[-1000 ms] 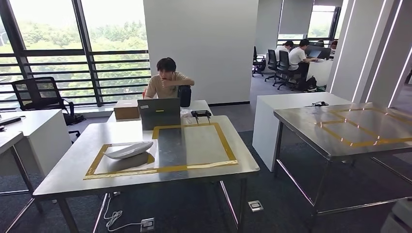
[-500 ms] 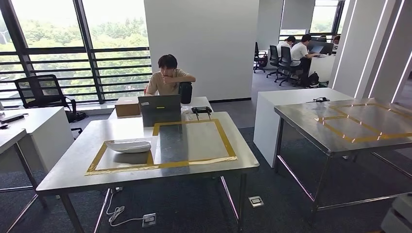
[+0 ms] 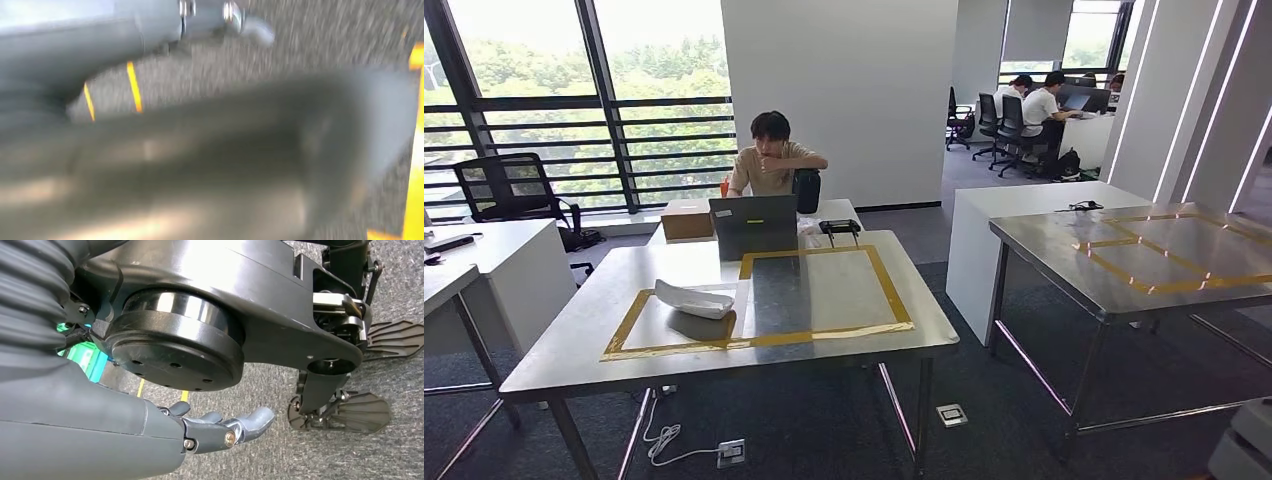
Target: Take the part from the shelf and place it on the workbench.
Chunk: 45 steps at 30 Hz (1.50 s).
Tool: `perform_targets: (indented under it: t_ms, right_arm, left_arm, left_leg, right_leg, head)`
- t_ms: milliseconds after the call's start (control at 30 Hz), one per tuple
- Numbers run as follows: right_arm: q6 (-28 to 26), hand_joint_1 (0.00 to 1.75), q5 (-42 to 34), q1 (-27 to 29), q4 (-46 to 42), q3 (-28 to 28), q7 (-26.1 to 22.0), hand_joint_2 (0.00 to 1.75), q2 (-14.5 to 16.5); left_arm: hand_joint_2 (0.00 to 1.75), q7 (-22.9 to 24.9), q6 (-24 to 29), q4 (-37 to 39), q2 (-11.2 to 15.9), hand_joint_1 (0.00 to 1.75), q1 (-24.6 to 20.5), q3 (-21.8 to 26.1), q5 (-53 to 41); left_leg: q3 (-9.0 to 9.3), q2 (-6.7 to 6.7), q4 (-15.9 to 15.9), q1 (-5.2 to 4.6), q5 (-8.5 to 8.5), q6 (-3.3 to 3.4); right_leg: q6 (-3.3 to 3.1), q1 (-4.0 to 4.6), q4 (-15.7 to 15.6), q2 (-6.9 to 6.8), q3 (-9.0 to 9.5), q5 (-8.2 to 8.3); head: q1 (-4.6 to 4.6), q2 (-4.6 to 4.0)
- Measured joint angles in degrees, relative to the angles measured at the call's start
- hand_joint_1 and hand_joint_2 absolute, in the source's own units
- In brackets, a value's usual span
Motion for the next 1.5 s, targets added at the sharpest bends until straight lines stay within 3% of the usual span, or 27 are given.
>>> perform_targets:
  t_ms: [133,333,433,500,567,600,633,667,767,800,833,933,967,1000,1067,1100,1133,1167,1200,1233,1300,1333,1367,1433,1500]
  right_arm:
    - [-0.5,0.0,-0.1,0.1,0.0,0.0,1.5,0.0,0.5]
    - [-1.0,0.0,-0.4,0.4,0.0,0.0,0.9,0.0,2.2]
    - [-1.3,0.0,-1.2,0.7,0.0,-0.2,-1.3,0.0,2.4]
    - [-1.3,0.0,-0.8,0.8,0.0,-0.3,-1.7,0.0,2.4]
    - [-1.3,0.0,-0.3,0.7,0.0,-0.3,-1.6,0.0,2.4]
    - [-1.3,0.0,-0.3,0.6,0.0,-0.3,-1.7,0.0,2.4]
    - [-1.3,0.0,-0.3,0.6,0.0,-0.3,-1.8,0.0,2.4]
    - [-1.3,0.0,-0.4,0.5,0.0,-0.3,-1.9,0.0,2.4]
    - [-1.4,0.0,-0.6,0.3,0.0,-0.3,-2.5,0.0,2.3]
    - [-1.5,0.0,-0.6,0.2,0.0,-0.3,-2.8,0.0,2.3]
    - [-1.5,0.0,-0.6,0.1,0.0,-0.3,-2.9,0.0,2.3]
    - [-1.9,0.0,-0.6,-0.1,0.0,-0.3,-2.6,0.0,2.3]
    - [-2.0,0.0,-0.6,-0.2,0.0,-0.3,-2.5,0.0,2.3]
    - [-2.0,0.0,-0.6,-0.2,0.0,-0.3,-2.4,0.0,2.4]
    - [-2.0,0.0,-0.6,-0.2,0.0,-0.3,-2.1,0.0,2.4]
    - [-2.0,0.0,-0.6,-0.2,0.0,-0.3,-2.0,0.0,2.4]
    - [-2.0,0.0,-0.6,-0.2,0.0,-0.3,-1.9,0.0,2.3]
    - [-2.0,0.0,-0.6,-0.1,0.0,-0.3,-1.8,0.0,2.3]
    - [-2.0,0.0,-0.6,-0.1,0.0,-0.3,-1.8,0.0,2.3]
    - [-2.1,0.0,-0.7,-0.2,0.0,-0.3,-1.7,0.0,2.3]
    - [-2.6,0.0,-0.9,-0.2,0.0,-0.3,-1.2,0.0,2.3]
    - [-2.8,0.0,-1.0,-0.3,0.0,-0.3,-1.0,0.0,2.3]
    - [-3.0,0.0,-1.1,-0.2,0.0,-0.3,-0.9,0.0,2.3]
    - [-3.0,0.0,-1.2,-0.1,0.0,-0.3,-1.0,0.0,2.3]
    - [-3.0,0.0,-1.1,0.0,0.0,-0.3,-1.1,0.0,2.2]
  left_arm:
    - [0.0,0.2,2.1,0.1,0.4,0.0,0.6,0.4,-0.3]
    - [0.0,0.9,5.0,0.1,2.5,0.0,2.7,0.5,-1.5]
    - [0.0,1.2,5.9,0.1,2.9,0.0,3.2,0.8,-1.1]
    - [0.0,0.1,5.9,0.1,2.8,0.0,3.2,1.1,-1.0]
    - [0.0,-1.3,5.8,0.1,2.4,0.0,3.1,1.2,-1.1]
    - [0.0,-1.8,5.8,0.1,2.2,0.0,2.9,1.2,-1.2]
    - [0.0,-2.0,5.8,0.1,2.0,0.0,2.8,1.2,-1.4]
    - [0.0,-2.0,5.8,0.1,1.8,0.0,2.6,1.2,-1.6]
    - [0.0,-1.3,5.8,0.1,1.5,0.0,2.0,1.2,-2.2]
    - [0.0,-1.0,5.8,0.1,1.4,0.0,1.9,1.2,-2.4]
    - [0.0,-0.7,5.8,0.1,1.4,0.0,1.9,1.2,-2.5]
    - [0.0,0.2,5.9,0.2,1.5,0.0,2.1,1.2,-2.8]
    - [0.0,0.5,6.0,0.3,1.5,0.0,2.2,1.2,-2.8]
    - [0.0,0.7,6.0,0.3,1.4,0.0,2.4,1.2,-2.9]
    - [0.0,0.9,6.0,0.4,1.3,0.0,2.6,1.2,-3.0]
    - [0.0,0.9,6.0,0.4,1.2,0.0,2.7,1.2,-3.2]
    - [0.0,0.9,6.0,0.5,1.2,0.0,2.7,1.2,-3.3]
    - [0.0,0.9,6.0,0.5,1.2,0.0,2.7,1.2,-3.3]
    - [0.0,0.9,6.0,0.5,1.2,0.0,2.7,1.2,-3.4]
    - [0.0,0.8,6.0,0.4,1.2,0.0,2.6,1.2,-3.4]
    - [0.0,0.7,6.0,0.4,1.1,0.0,2.5,1.2,-3.4]
    - [0.0,0.5,6.0,0.4,1.1,0.0,2.5,1.2,-3.4]
    - [0.0,0.4,6.0,0.4,1.0,0.0,2.5,1.2,-3.5]
    - [0.0,0.3,6.0,0.4,0.9,0.0,2.7,1.2,-3.5]
    - [0.0,0.1,6.0,0.5,0.7,0.0,2.8,1.2,-3.5]
  left_leg:
    - [-0.03,0.01,0.1,-0.09,-0.1,0.1]
    - [-0.11,-0.03,0.9,-0.35,-0.95,1.17]
    - [0.15,-0.12,0.3,-0.05,-0.41,1.68]
    - [0.07,-0.02,-0.3,0.32,0.2,2.05]
    - [-0.58,0.04,-0.4,0.27,0.6,2.26]
    - [-1.05,0.06,-0.3,0.25,0.89,2.24]
    - [-1.59,0.06,-0.3,0.26,1.29,2.18]
    - [-2.24,0.05,-0.2,0.31,1.77,2.05]
    - [-4.42,-0.08,0.4,0.51,3.55,1.19]
    - [-4.73,-0.1,0.6,0.53,4.03,0.79]
    - [-4.76,-0.06,0.6,0.57,4.53,0.36]
    - [-4.64,0.02,-0.4,0.85,5.78,-0.94]
    - [-5.1,-0.07,0.1,0.94,4.44,-1.29]
    - [-5.83,-0.17,2.1,1.0,1.67,-1.62]
    - [-7.38,-0.32,9.8,1.08,-5.93,-2.24]
    - [-7.7,-0.32,14.1,1.1,-8.46,-2.52]
    - [-7.41,-0.31,17.2,1.12,-9.48,-2.68]
    - [-6.3,-0.31,18.6,1.14,-9.29,-2.75]
    - [-4.14,-0.31,17.8,1.17,-8.45,-2.7]
    - [-0.85,-0.34,14.9,1.19,-7.81,-2.56]
    - [6.01,-0.58,6.9,1.04,-8.78,-1.94]
    - [7.95,-0.71,3.9,0.9,-9.58,-1.52]
    - [8.61,-0.82,2.6,0.73,-10.13,-1.04]
    - [7.9,-0.68,2.1,0.65,-9.47,0.07]
    - [7.03,-0.38,2.0,0.73,-8.43,1.24]
  right_leg:
    - [0.08,-0.04,0.0,0.01,0.0,0.0]
    - [0.89,-0.33,0.1,-0.05,0.31,-0.35]
    - [1.45,-0.28,0.4,-0.07,0.64,-0.98]
    - [1.86,-0.28,3.7,0.16,-0.31,-4.47]
    - [2.21,-0.4,10.5,0.37,-2.52,-9.64]
    - [2.34,-0.45,13.4,0.41,-3.27,-11.36]
    - [2.44,-0.49,14.7,0.44,-3.17,-11.94]
    - [2.51,-0.56,13.8,0.45,-1.97,-11.34]
    - [2.46,-0.72,3.2,0.49,5.32,-7.54]
    - [2.17,-0.65,1.0,0.54,6.64,-6.89]
    - [1.72,-0.48,0.3,0.57,6.98,-6.72]
    - [0.04,-0.18,0.8,0.41,5.34,-5.04]
    - [-0.45,-0.3,0.8,0.32,4.62,-4.2]
    - [-0.8,-0.5,0.8,0.24,3.72,-3.25]
    - [-1.11,-0.66,0.8,0.11,1.97,-1.75]
    - [-1.07,-0.66,0.8,0.02,1.07,-1.08]
    - [-0.97,-0.67,0.9,-0.08,0.19,-0.46]
    - [-0.82,-0.68,1.0,-0.17,-0.6,0.11]
    - [-0.63,-0.7,1.2,-0.22,-1.36,0.64]
    - [-0.38,-0.75,1.4,-0.24,-2.04,1.13]
    - [0.27,-0.72,1.7,-0.22,-3.09,1.97]
    - [0.65,-0.69,1.8,-0.21,-3.38,2.39]
    - [1.03,-0.69,1.7,-0.18,-3.54,2.82]
    - [1.82,-0.79,1.7,-0.02,-3.85,3.35]
    - [2.39,-0.89,4.0,0.23,-4.98,0.8]
  head:
    - [-0.01,0.0]
    - [-0.01,0.0]
    - [-0.01,0.0]
    - [0.02,0.0]
    - [0.03,0.0]
    - [0.04,0.0]
    - [0.03,0.0]
    - [0.03,0.0]
    - [0.03,0.04]
    - [0.0,0.07]
    - [-0.05,0.1]
    - [-0.18,0.13]
    - [-0.21,0.13]
    - [-0.24,0.13]
    - [-0.32,0.13]
    - [-0.35,0.13]
    - [-0.35,0.13]
    - [-0.36,0.13]
    - [-0.36,0.13]
    - [-0.36,0.13]
    - [-0.24,0.14]
    - [-0.13,0.14]
    - [0.02,0.15]
    - [0.15,0.14]
    - [0.2,0.13]
